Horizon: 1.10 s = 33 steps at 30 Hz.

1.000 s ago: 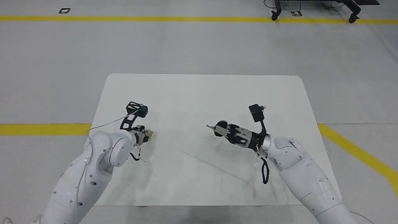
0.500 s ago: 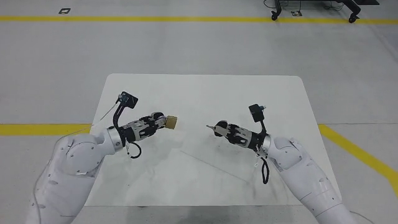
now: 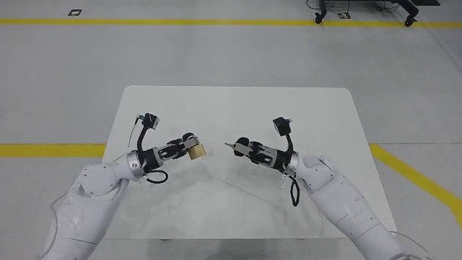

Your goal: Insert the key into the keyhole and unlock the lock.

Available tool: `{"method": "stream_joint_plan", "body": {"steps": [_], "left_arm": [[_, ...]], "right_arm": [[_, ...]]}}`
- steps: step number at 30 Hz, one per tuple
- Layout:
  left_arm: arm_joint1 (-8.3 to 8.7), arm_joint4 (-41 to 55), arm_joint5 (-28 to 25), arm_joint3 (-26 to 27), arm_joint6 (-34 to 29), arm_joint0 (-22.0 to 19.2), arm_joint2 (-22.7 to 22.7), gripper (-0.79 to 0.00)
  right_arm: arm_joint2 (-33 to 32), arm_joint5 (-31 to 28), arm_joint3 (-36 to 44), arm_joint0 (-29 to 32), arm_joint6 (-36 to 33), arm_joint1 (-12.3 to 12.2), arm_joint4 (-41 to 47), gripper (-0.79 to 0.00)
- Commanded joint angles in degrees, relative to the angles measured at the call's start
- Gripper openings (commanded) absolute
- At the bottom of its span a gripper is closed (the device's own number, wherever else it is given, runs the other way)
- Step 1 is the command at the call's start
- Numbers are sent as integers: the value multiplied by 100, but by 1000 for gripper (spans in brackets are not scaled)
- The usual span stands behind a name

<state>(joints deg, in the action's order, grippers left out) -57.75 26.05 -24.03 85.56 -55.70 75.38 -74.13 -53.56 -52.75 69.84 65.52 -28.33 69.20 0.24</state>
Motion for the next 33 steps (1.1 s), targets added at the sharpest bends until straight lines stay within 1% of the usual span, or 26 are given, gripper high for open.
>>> {"method": "stream_joint_plan", "body": {"steps": [1,2,4,10,14,15,18,19,21,33], "left_arm": [[-24,912,280,-425,-568,-254,102,-785],[-28,954,351,-544,-712,-360,127,-785],[-28,954,351,-544,-712,-360,127,-785],[-29,935,377,-550,-668,-349,131,-785],[-48,551,1163,-516,-83,-389,283,-785],[-68,581,1518,-501,69,-434,364,-785],[-107,425,2139,-490,328,-661,550,-785],[-114,337,2228,-492,387,-718,595,-785],[-140,30,2196,-422,654,-863,691,-785],[-146,-17,2164,-402,671,-874,715,-785]], "right_arm": [[212,28,-132,-194,37,83,74,-785],[314,22,-197,-283,67,129,100,-785],[421,-20,-275,-379,148,187,148,-785],[421,-20,-275,-379,148,187,148,-785],[421,-20,-275,-379,148,187,148,-785],[400,102,-197,-337,242,189,119,-785],[300,270,13,-205,429,173,16,-785],[257,316,51,-176,478,163,-52,-785],[91,473,270,-18,682,122,-351,-785],[91,473,270,-18,682,122,-351,-785]]}}
